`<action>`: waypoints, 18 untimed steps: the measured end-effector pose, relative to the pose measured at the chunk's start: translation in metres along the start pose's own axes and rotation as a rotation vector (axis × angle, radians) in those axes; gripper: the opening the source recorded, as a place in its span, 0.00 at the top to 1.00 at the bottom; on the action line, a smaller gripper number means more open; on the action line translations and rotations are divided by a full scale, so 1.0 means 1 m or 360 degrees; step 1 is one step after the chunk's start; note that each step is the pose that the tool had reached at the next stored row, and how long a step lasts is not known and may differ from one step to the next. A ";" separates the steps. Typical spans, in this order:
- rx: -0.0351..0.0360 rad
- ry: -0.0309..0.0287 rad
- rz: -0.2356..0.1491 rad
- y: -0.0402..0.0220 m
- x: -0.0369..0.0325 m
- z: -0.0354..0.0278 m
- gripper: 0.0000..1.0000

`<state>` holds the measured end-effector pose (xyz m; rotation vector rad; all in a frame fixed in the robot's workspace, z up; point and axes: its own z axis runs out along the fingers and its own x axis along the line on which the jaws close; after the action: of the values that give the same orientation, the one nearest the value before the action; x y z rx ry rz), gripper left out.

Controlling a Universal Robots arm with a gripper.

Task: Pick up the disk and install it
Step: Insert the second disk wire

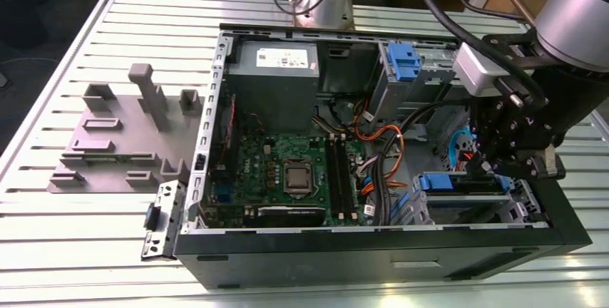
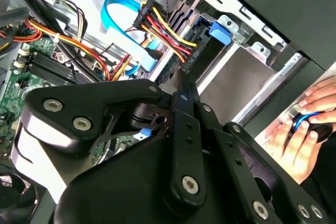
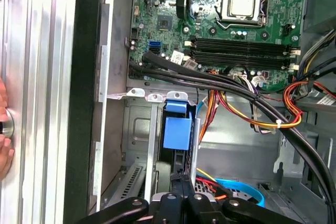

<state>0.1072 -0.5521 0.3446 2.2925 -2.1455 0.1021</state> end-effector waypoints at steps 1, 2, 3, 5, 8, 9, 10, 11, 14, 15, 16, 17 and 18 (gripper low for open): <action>0.0000 0.00000 0.0000 -0.0001 0.0001 -0.0018 0.89; 0.0000 -0.00001 0.0000 -0.0001 0.0002 -0.0034 0.89; 0.0000 -0.00001 0.0000 -0.0002 0.0002 -0.0050 0.89; 0.0000 -0.00001 0.0000 -0.0003 0.0003 -0.0076 0.89; 0.0000 0.00000 0.0000 -0.0005 0.0002 -0.0113 0.89; 0.0000 -0.00002 0.0000 -0.0005 0.0002 -0.0117 0.89; 0.0000 -0.00004 0.0000 -0.0006 0.0001 -0.0117 0.89; 0.0000 -0.00006 0.0000 -0.0006 0.0001 -0.0116 0.89; 0.0000 -0.00001 0.0000 -0.0006 0.0002 -0.0118 0.89; 0.0000 -0.00002 0.0000 -0.0006 0.0001 -0.0118 0.89; 0.0000 -0.00002 0.0000 -0.0005 0.0001 -0.0118 0.89; 0.0000 0.00000 0.0000 -0.0006 0.0001 -0.0119 0.89; 0.0000 -0.00001 0.0000 -0.0006 -0.0001 -0.0119 0.89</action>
<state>0.1072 -0.5515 0.3565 2.2925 -2.1454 0.1019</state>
